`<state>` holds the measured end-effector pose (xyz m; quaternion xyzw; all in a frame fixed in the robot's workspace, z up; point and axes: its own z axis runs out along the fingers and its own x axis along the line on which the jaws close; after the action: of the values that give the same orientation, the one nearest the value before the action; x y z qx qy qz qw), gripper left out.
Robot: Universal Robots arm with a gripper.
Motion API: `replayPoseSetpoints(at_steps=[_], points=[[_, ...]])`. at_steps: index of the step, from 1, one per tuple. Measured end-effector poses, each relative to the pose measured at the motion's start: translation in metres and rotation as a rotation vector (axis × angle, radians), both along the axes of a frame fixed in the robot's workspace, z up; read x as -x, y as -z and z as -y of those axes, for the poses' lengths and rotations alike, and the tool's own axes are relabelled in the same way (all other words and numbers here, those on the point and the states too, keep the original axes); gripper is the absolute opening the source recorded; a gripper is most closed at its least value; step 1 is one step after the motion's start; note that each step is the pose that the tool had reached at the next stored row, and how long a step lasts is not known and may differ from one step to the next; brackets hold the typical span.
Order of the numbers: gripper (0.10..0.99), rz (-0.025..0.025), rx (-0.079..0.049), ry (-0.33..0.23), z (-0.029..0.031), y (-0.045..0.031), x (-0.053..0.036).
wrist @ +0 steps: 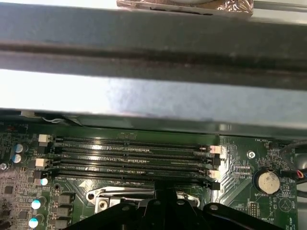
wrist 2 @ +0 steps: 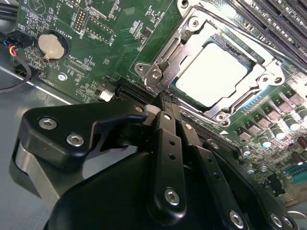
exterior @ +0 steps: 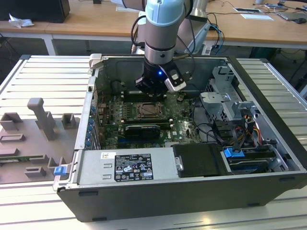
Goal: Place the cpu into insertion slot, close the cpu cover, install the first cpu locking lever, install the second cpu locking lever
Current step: 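Install the second cpu locking lever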
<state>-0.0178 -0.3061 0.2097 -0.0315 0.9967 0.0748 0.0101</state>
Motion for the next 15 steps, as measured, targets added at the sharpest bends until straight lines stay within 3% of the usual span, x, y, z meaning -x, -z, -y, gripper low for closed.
replayPoseSetpoints(at_steps=[15], points=[[0.106, 0.0, 0.0, 0.0, 0.011, 0.0, -0.0001]])
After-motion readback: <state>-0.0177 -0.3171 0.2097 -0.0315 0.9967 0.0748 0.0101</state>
